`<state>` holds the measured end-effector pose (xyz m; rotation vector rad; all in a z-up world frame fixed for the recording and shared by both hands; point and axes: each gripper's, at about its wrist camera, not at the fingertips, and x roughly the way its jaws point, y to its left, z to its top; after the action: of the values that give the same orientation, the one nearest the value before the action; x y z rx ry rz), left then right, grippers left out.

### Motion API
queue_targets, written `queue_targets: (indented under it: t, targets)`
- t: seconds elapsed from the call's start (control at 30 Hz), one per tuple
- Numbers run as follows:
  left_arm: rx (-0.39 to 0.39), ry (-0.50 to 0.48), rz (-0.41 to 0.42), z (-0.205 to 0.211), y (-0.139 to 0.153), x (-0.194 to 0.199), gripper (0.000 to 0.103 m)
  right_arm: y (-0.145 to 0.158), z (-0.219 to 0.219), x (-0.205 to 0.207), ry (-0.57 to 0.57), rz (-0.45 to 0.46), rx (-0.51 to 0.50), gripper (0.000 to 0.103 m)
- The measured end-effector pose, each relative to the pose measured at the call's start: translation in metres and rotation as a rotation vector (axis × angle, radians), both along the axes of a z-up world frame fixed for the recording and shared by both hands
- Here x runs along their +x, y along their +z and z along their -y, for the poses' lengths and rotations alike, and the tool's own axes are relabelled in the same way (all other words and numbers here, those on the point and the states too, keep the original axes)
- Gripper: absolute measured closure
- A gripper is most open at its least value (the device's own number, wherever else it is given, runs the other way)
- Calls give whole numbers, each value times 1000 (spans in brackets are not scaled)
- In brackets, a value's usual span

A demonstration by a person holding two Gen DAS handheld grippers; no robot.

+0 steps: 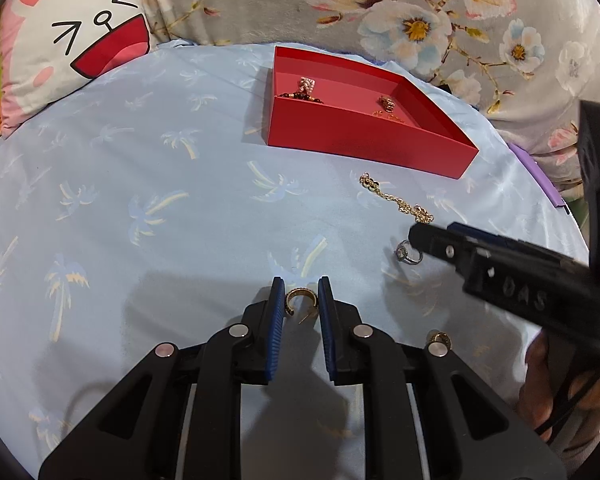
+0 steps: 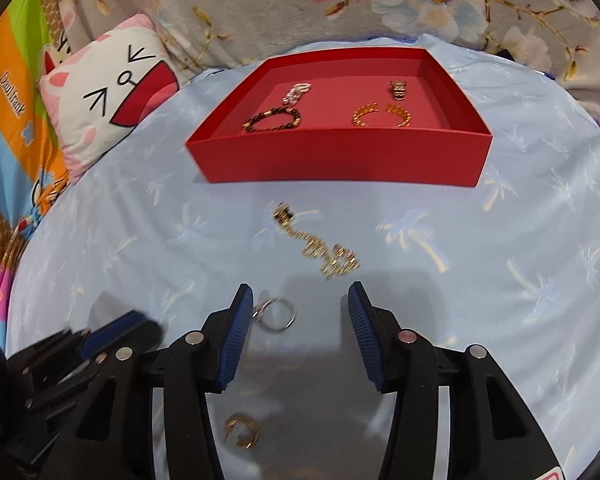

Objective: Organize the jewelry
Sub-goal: 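Grasp the gold pendant chain with the right tool while the left tool holds the hoop earring, then carry the hoop earring and gold chain into the red tray and open both tools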

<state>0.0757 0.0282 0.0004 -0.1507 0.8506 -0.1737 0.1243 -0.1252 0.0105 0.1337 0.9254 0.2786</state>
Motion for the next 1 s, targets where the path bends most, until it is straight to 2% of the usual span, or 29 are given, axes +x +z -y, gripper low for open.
queue_targets:
  t: [0.27, 0.37, 0.53, 0.63, 0.83, 1.0]
  targets:
    - [0, -3, 0, 0, 0, 0, 87, -8, -6, 16, -1, 25, -92, 62]
    - [2, -6, 0, 1, 0, 0, 87, -9, -9, 17, 0, 42, -136, 74]
    - [3, -5, 0, 1, 0, 0, 87, -9, -9, 16, 12, 46, -128, 96]
    - [2, -5, 0, 1, 0, 0, 87, -9, -10, 15, 19, 45, -122, 100]
    - [1, -6, 1, 1, 0, 0, 87, -5, 3, 8, -17, 42, -85, 101]
    - [-1, -6, 1, 1, -1, 0, 87, 13, 19, -4, -48, 77, -38, 101]
